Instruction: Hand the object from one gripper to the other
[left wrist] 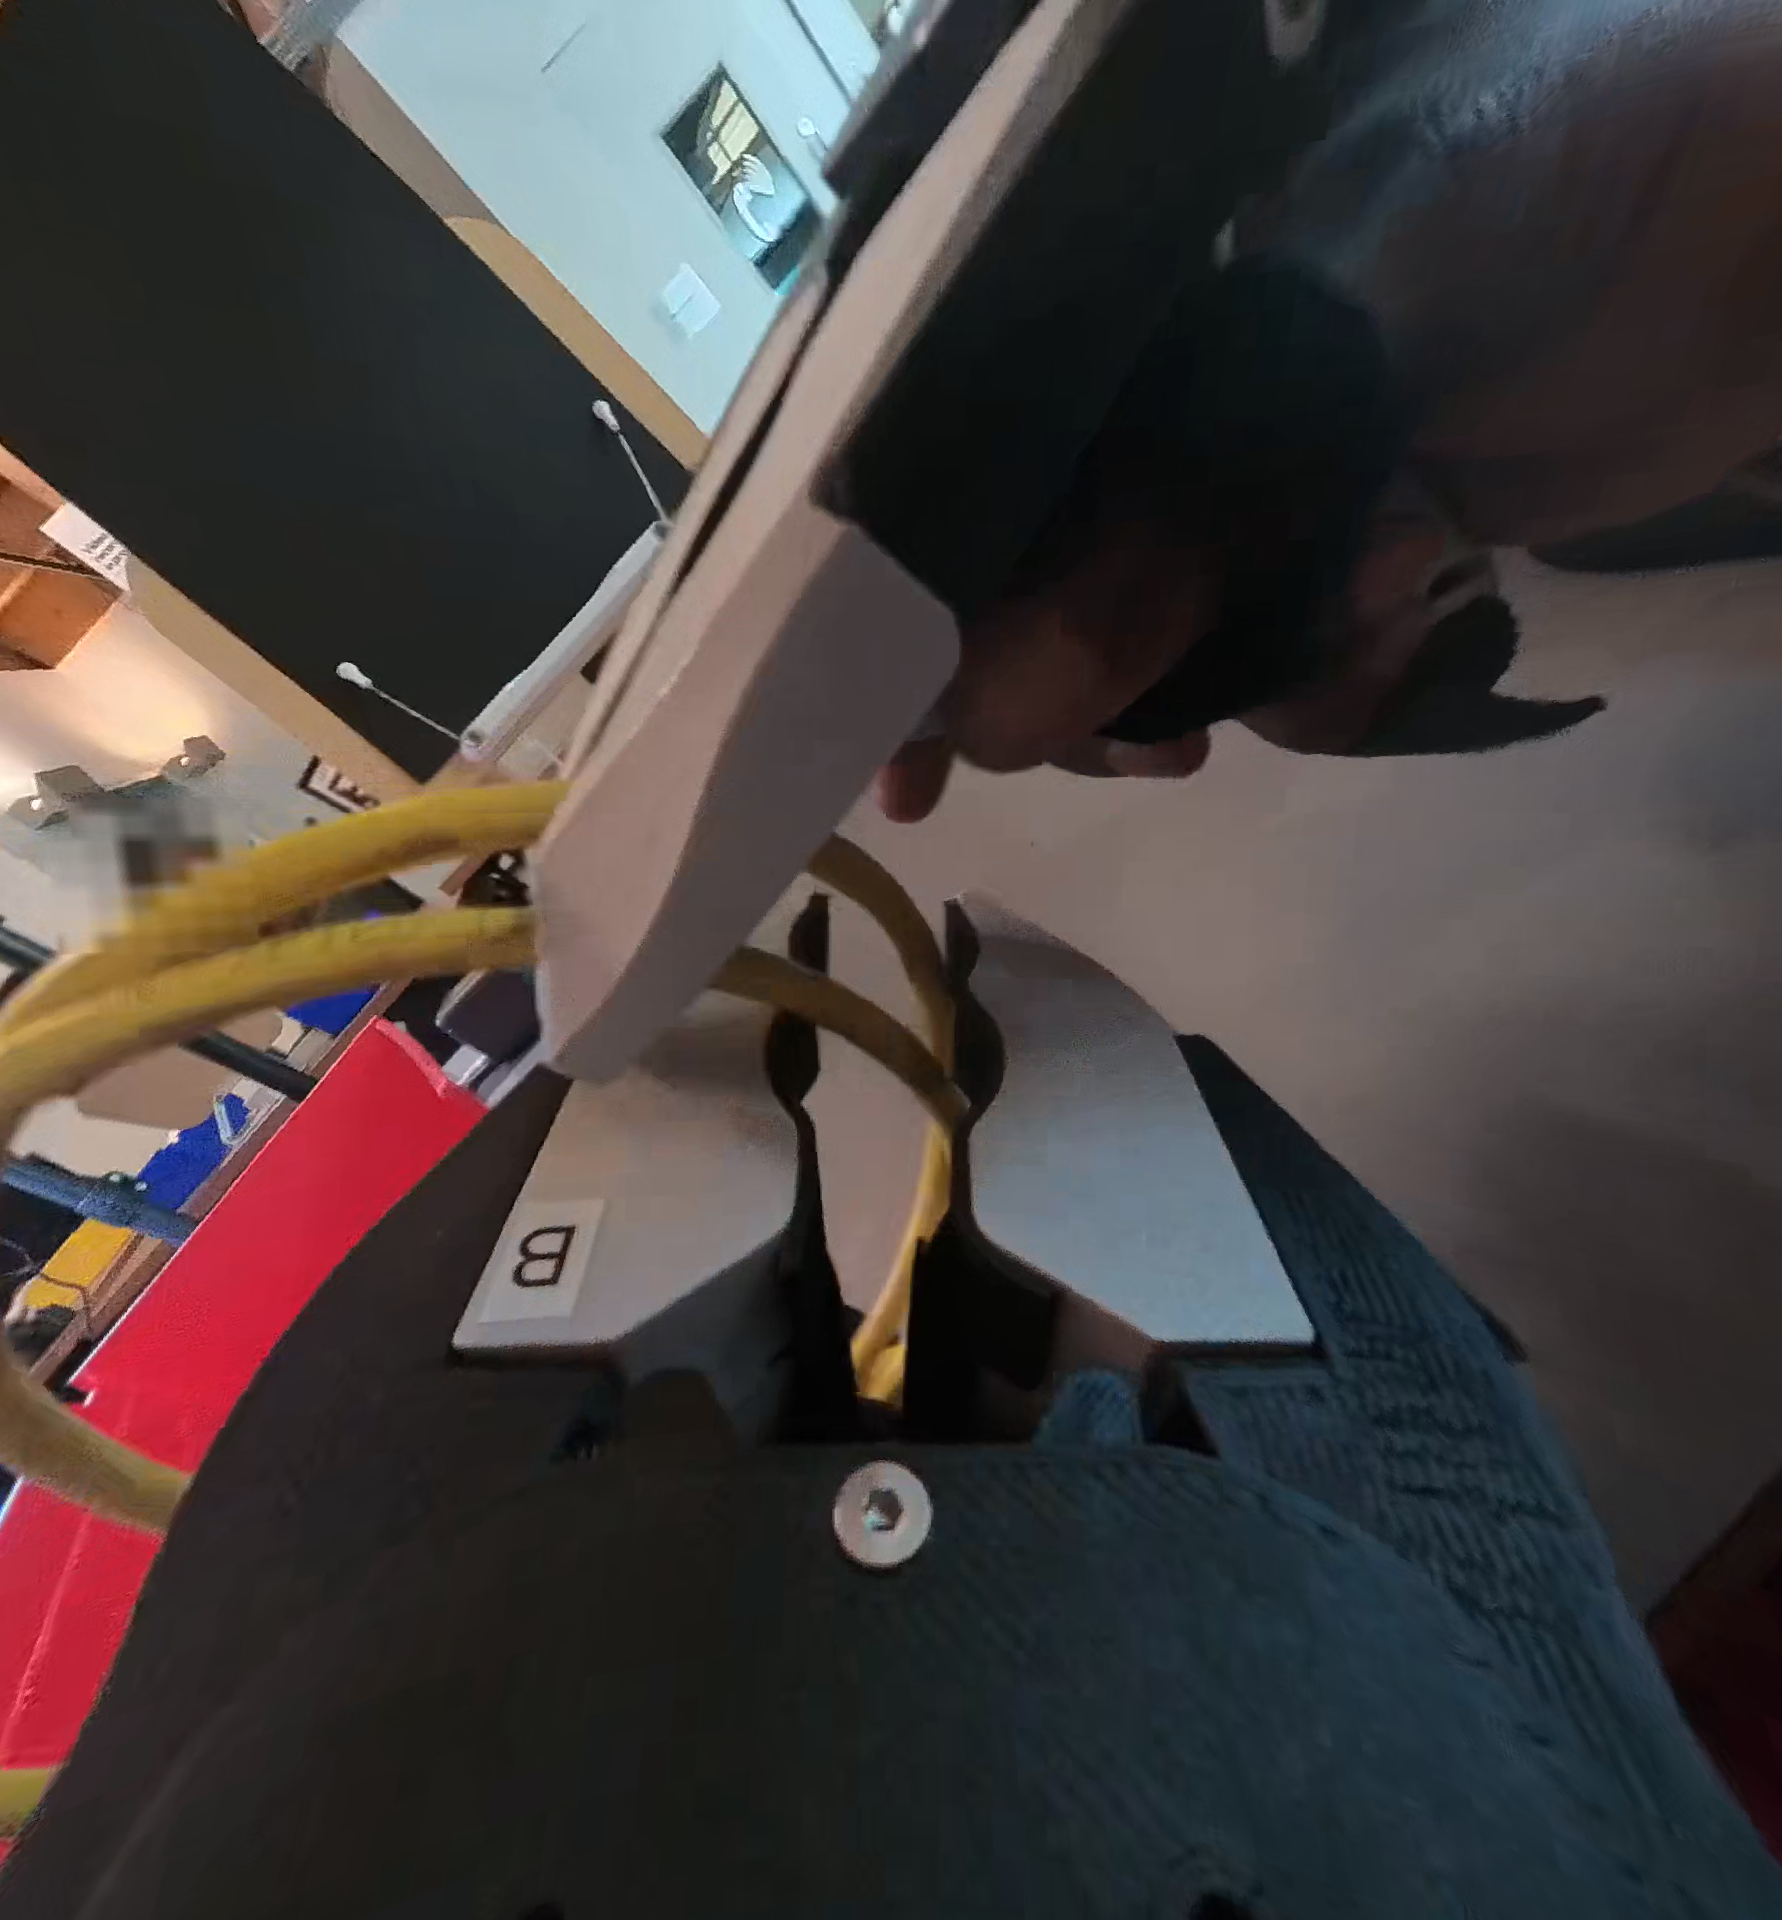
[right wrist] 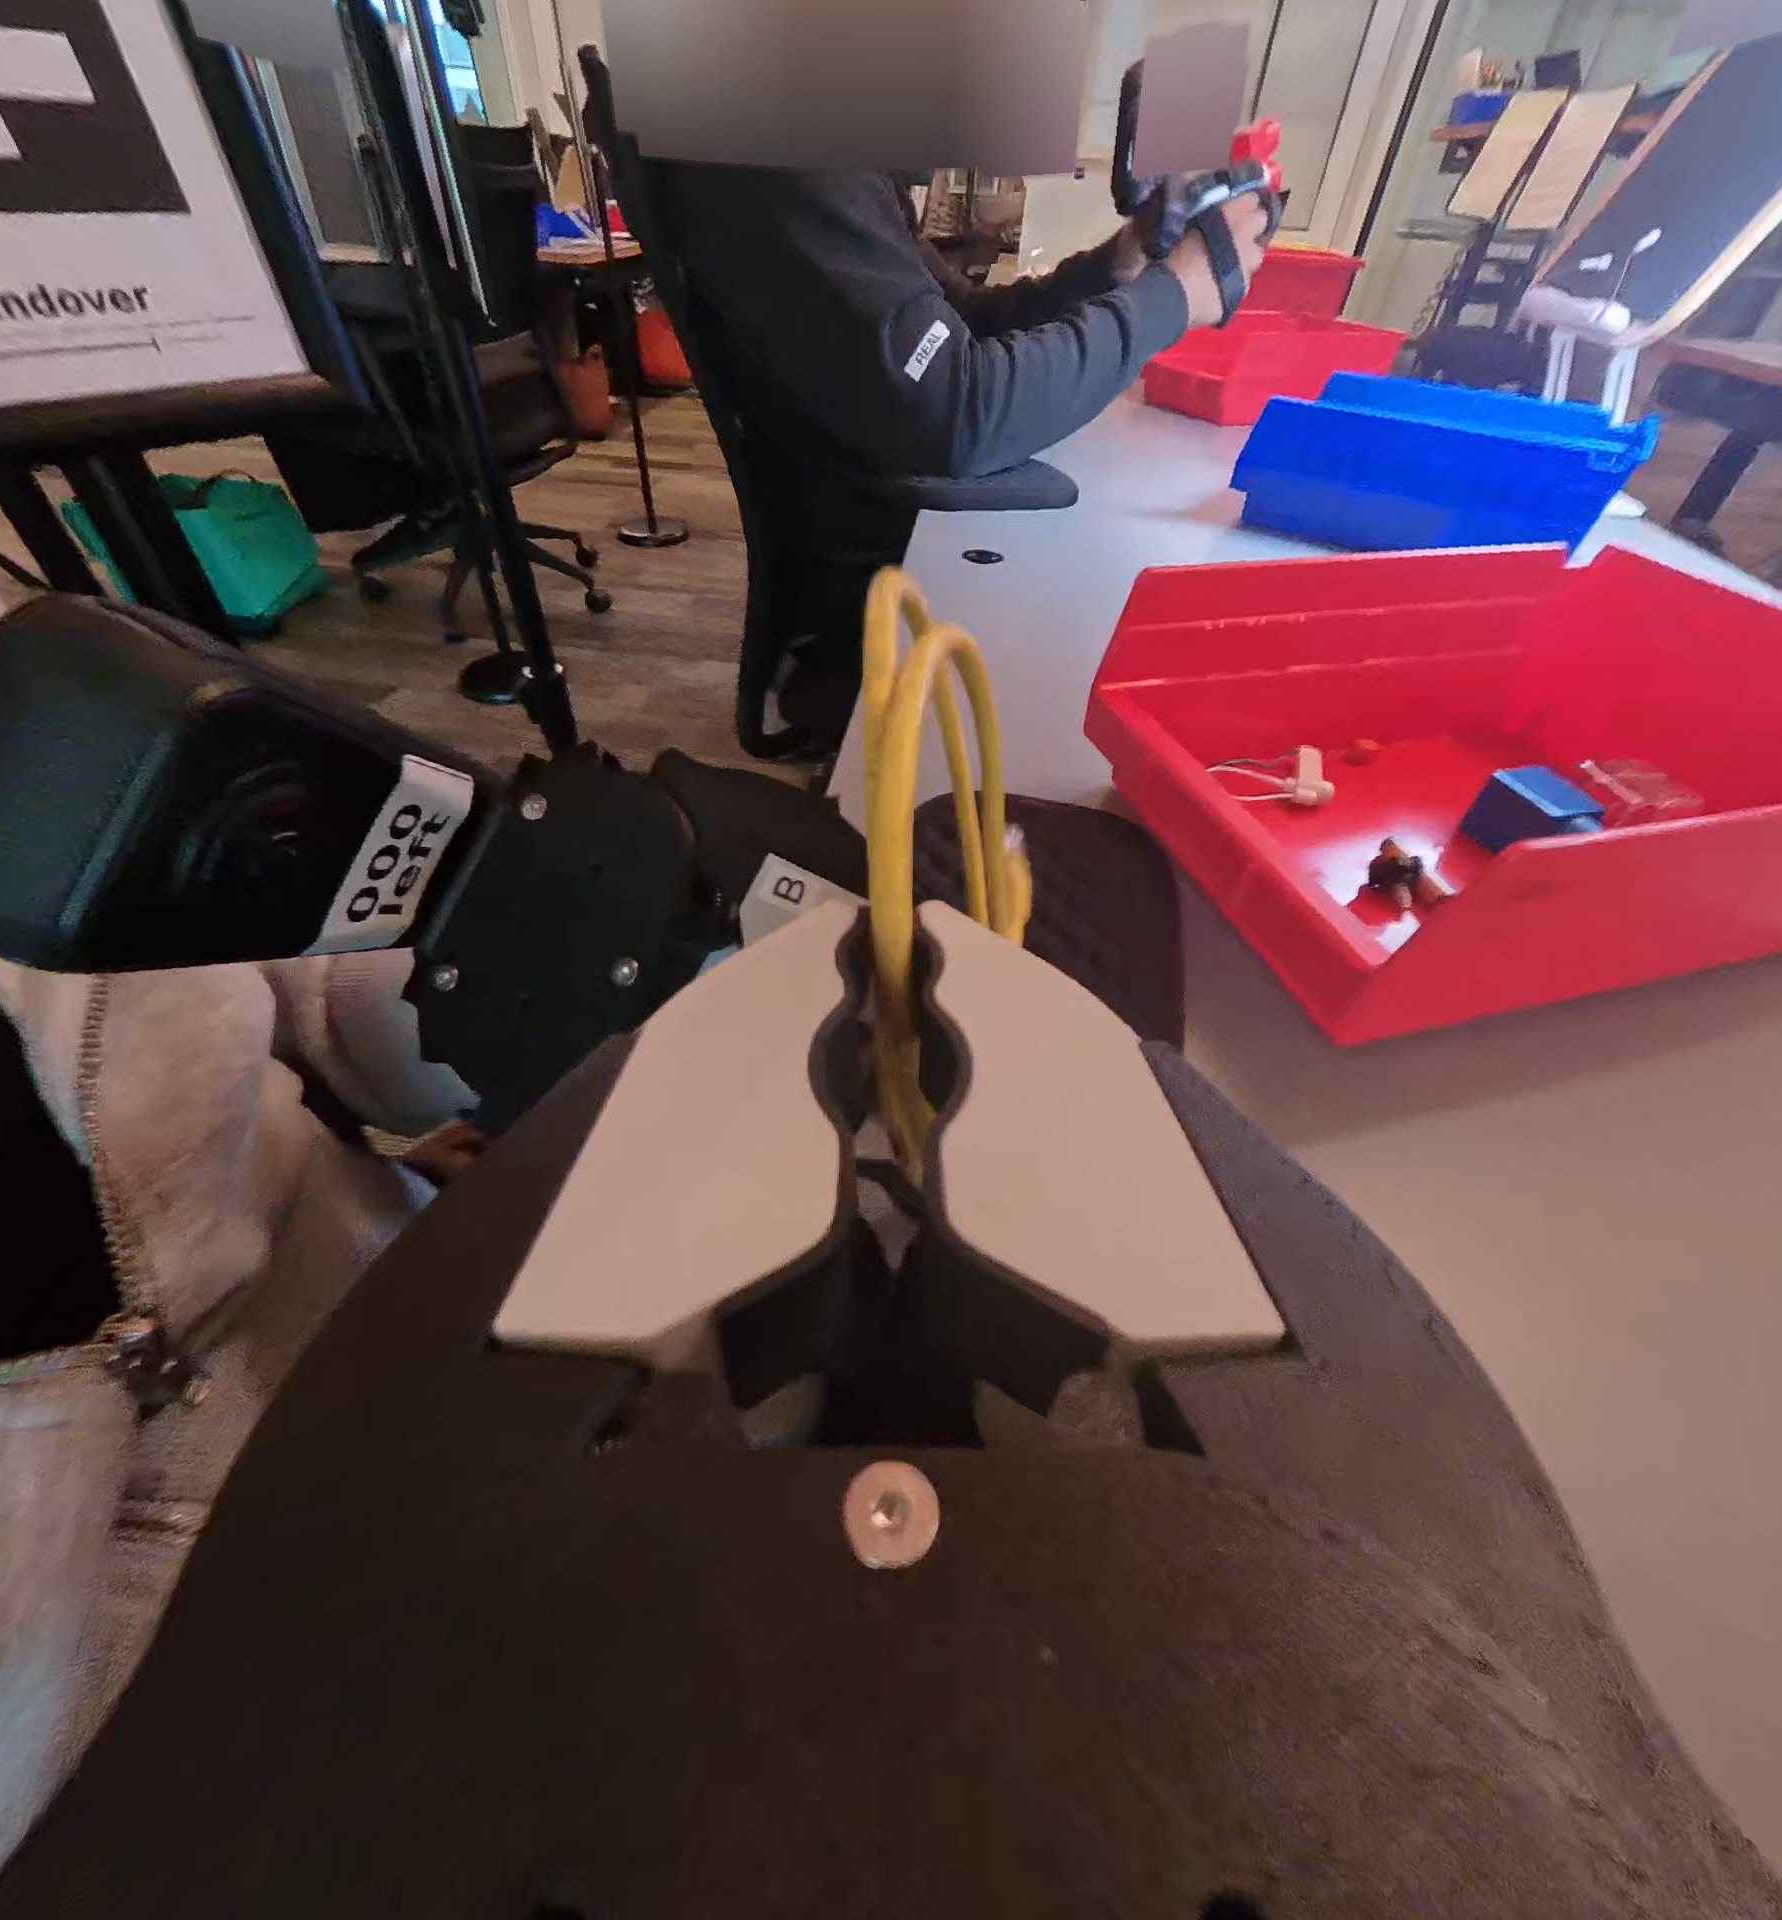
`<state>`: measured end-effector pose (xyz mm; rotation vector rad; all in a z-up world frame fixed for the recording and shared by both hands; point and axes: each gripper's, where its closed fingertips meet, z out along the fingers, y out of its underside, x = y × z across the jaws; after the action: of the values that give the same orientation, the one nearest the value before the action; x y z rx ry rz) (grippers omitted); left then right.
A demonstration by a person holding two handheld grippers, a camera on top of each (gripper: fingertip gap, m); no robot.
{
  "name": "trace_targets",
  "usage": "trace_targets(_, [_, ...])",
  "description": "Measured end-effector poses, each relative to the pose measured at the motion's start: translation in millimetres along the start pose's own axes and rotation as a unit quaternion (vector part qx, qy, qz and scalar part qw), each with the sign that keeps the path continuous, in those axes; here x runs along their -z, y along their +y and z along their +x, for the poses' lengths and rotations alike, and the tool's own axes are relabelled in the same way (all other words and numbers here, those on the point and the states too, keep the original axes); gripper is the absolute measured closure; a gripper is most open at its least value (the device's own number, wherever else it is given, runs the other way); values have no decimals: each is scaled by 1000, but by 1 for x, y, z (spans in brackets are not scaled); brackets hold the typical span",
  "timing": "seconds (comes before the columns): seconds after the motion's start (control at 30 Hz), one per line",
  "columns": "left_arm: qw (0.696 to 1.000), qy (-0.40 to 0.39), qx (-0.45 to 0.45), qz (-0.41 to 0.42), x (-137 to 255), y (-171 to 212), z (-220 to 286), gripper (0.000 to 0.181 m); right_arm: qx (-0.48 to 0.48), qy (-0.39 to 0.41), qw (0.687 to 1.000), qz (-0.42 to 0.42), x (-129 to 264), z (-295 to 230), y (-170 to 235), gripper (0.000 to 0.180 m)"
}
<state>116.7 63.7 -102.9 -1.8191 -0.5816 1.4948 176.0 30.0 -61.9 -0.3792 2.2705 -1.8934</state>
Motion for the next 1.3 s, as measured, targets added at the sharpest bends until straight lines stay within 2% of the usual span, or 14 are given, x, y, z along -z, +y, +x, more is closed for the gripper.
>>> trace_targets(0.17, [999,12,15,46,5,-11,-1,142,86,69,994,-6,9,13,-6,174])
trace_targets(0.3, [987,40,111,105,17,-22,-18,139,108,120,987,-1,32,35,-22,174])
trace_targets(0.4, [962,46,205,177,34,-30,-45,139,142,178,974,1,65,59,-50,174])
trace_targets(0.5, [915,43,320,241,53,-29,-80,139,179,255,950,-17,115,90,-93,174])
trace_targets(0.6, [877,30,387,284,68,-22,-107,139,200,362,908,-59,185,127,-136,174])
trace_targets(0.7, [870,11,398,291,75,-15,-120,139,158,460,866,-115,262,153,-148,174])
trace_targets(0.8, [880,6,384,281,73,-14,-120,139,99,529,834,-118,327,166,-132,174])
trace_targets(0.9, [892,17,370,261,66,-13,-110,139,36,534,842,-70,359,172,-103,174])
trace_targets(1.1, [903,45,350,245,54,-17,-89,139,-103,468,877,46,390,197,-65,174])
trace_targets(1.3, [921,52,313,227,51,-17,-80,139,-233,409,869,151,409,224,-26,174])
